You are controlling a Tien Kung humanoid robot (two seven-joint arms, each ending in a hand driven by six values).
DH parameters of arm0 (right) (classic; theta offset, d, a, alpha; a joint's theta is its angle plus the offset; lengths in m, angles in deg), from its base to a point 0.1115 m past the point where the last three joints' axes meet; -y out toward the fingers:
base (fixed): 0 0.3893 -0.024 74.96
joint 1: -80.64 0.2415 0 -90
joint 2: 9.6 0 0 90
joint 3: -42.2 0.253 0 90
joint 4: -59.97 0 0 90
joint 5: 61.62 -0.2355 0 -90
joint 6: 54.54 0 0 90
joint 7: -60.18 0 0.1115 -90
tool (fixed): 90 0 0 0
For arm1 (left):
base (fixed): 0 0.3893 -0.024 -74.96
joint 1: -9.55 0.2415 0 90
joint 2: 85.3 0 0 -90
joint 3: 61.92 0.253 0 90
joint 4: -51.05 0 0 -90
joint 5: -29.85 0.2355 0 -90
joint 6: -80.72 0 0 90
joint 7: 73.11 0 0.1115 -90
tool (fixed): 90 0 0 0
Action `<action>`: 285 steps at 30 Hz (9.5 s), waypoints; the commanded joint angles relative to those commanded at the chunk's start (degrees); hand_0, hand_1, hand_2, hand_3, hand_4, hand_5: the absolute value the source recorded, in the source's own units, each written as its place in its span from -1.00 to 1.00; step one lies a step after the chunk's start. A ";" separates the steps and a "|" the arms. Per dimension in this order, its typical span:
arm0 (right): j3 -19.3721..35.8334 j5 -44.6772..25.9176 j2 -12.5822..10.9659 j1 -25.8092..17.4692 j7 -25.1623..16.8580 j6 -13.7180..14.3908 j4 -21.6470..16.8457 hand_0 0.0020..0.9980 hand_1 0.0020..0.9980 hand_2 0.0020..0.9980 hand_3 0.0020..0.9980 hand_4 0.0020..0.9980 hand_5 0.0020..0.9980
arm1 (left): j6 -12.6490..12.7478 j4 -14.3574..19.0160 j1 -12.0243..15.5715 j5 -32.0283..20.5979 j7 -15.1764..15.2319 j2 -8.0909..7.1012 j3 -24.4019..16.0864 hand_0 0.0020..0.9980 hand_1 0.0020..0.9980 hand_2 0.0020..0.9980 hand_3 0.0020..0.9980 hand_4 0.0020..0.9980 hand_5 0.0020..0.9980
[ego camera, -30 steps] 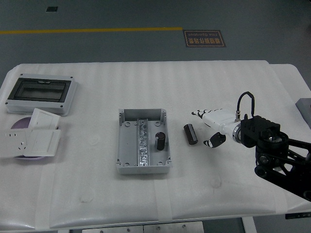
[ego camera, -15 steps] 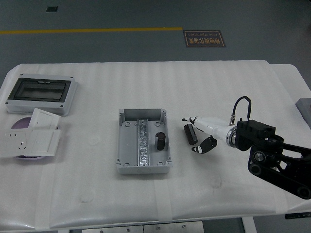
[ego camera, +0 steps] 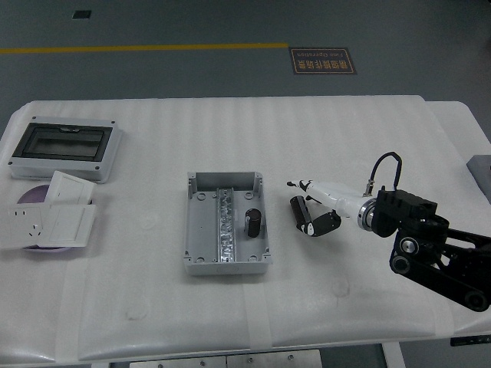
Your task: Pick up the battery,place it into the box
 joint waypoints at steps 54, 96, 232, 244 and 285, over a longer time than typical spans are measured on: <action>-4.65 1.63 -0.71 1.08 -1.11 3.48 0.85 0.29 0.38 0.46 0.79 0.05 -0.57 | 1.47 -0.01 -0.24 0.08 2.13 0.01 0.56 0.31 0.21 0.09 0.19 -0.15 -0.92; 1.93 12.36 -0.81 3.10 1.14 -1.12 -5.37 0.47 0.50 0.61 0.93 0.12 -0.62 | 0.92 -0.02 -0.05 0.56 1.79 0.42 0.10 0.30 0.20 0.09 0.19 -0.15 -0.89; -8.27 0.10 6.52 11.99 5.70 -3.57 10.08 0.48 0.51 1.00 1.00 0.80 -0.29 | 0.89 0.21 -1.18 -0.53 1.79 0.59 1.39 0.30 0.17 0.08 0.16 -0.28 -0.95; -9.37 1.22 6.49 11.67 5.65 -4.26 10.49 0.31 0.30 0.46 0.67 0.33 -0.41 | 1.22 0.19 -1.19 -1.35 2.06 0.50 2.11 0.30 0.17 0.08 0.16 -0.28 -0.96; 5.07 -5.35 12.33 0.48 -4.90 11.60 -6.01 0.18 0.09 0.12 0.36 0.02 -0.52 | 1.86 0.24 -0.13 -0.89 2.60 0.59 1.83 0.30 0.18 0.08 0.16 -0.21 -0.90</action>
